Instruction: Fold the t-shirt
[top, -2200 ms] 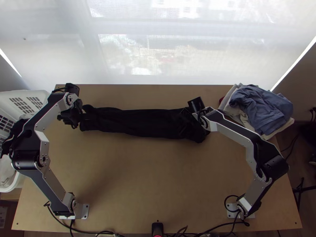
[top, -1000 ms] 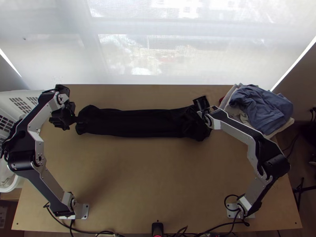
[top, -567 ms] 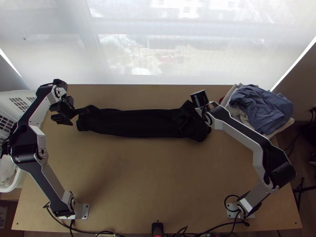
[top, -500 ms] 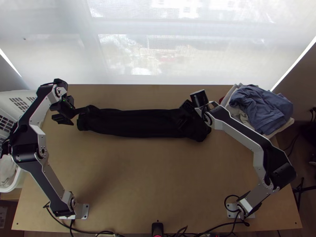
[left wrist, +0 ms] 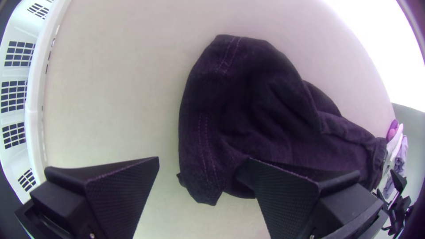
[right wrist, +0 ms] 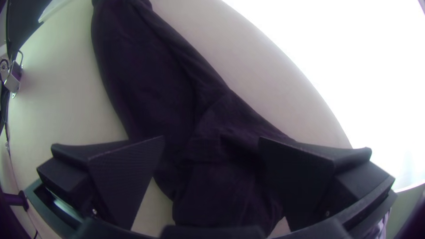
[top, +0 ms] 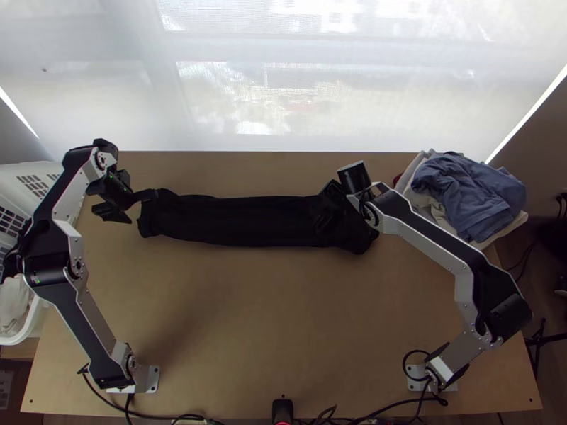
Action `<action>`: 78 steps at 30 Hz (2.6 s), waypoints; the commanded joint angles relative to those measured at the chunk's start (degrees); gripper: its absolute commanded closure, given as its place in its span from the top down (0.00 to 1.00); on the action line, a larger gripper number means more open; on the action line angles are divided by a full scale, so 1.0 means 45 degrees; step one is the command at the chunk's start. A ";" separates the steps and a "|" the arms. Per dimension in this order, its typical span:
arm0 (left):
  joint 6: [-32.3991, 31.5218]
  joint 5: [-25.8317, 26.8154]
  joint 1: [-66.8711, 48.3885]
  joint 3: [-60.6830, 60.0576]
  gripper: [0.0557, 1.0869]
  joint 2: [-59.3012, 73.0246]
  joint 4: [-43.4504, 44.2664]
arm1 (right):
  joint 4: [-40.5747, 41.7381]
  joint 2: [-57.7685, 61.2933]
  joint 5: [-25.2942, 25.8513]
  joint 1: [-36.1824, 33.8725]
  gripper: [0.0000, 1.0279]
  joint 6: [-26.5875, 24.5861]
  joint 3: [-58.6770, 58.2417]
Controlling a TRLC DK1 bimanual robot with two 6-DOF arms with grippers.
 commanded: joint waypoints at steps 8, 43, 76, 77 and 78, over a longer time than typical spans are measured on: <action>-0.0452 0.0117 -0.0434 0.0444 0.93 0.1122 0.0787 | -0.0044 0.0101 0.0037 0.0536 0.95 0.0279 -0.0043; -0.0100 0.0351 -0.0395 0.2123 0.93 0.1278 -0.0366 | -0.0044 0.0336 0.0252 0.1181 0.95 0.0865 -0.0024; -0.0100 0.1348 -0.1195 0.0405 0.55 0.1727 0.0259 | -0.0083 0.0062 0.0252 0.2177 0.95 0.1060 -0.0688; -0.0061 0.1367 -0.1195 0.0346 0.48 0.1708 0.0259 | -0.0083 0.0082 0.0252 0.2196 0.95 0.1060 -0.0727; -0.0042 0.1387 -0.1195 0.0326 0.43 0.1688 0.0259 | -0.0083 0.0101 0.0252 0.2216 0.95 0.1060 -0.0746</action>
